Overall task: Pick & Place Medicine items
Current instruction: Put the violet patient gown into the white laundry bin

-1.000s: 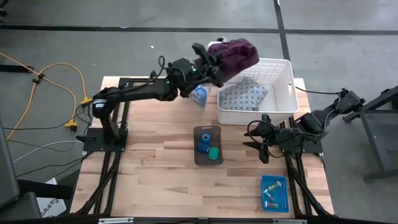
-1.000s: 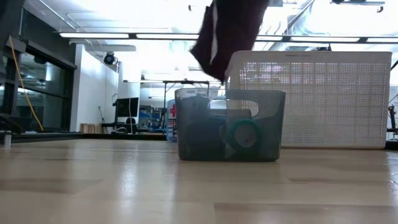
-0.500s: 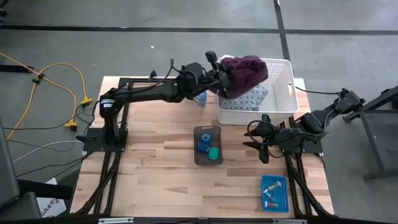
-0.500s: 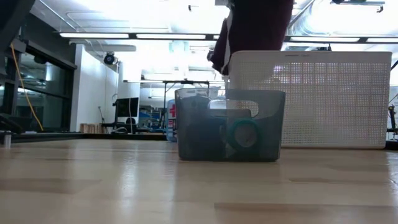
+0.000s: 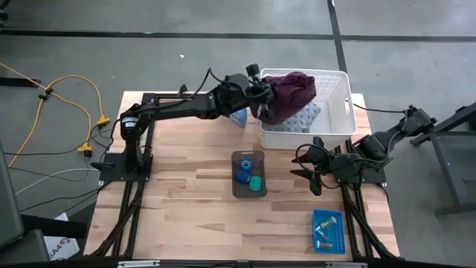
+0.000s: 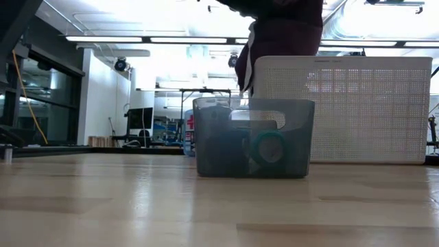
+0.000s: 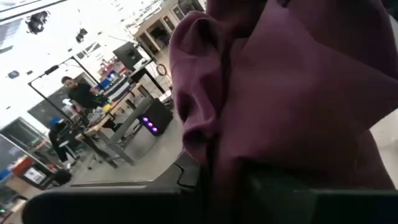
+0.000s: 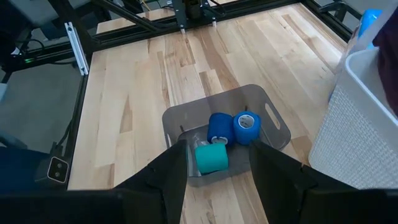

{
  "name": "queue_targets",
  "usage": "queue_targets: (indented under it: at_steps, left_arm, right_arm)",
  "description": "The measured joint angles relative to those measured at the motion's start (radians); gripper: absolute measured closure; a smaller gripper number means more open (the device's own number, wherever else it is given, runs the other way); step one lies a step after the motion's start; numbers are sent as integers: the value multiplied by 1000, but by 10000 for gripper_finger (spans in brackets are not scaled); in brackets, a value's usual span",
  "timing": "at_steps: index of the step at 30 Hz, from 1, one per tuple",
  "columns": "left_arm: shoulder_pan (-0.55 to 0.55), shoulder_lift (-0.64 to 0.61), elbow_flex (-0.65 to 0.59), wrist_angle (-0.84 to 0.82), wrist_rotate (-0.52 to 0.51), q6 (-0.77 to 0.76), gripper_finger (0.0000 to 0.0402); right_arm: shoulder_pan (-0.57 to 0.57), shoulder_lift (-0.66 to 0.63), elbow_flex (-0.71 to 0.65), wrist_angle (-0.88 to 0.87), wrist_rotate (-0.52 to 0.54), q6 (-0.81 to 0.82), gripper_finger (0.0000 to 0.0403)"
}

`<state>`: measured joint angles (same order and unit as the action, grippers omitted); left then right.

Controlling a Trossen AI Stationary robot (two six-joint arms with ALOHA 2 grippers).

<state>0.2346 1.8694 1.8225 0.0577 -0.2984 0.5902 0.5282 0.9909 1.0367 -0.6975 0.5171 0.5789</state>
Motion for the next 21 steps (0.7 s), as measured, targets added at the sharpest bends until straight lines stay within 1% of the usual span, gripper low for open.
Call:
queue_targets:
  at_steps: [8,10,14,18,21]
  left_arm:
    - [20,39,0,-3,109,-41,358]
    - [25,51,0,8,110,-41,358]
    - [36,53,1,-29,98,-35,350]
    - [46,53,41,-110,100,-6,333]
    - [46,57,55,-134,110,-4,327]
  right_arm:
    - [0,0,0,0,0,0,243]
    - [0,0,0,0,0,0,243]
    - [0,0,0,0,0,0,243]
    - [0,0,0,0,0,0,243]
    - [0,0,0,0,0,0,243]
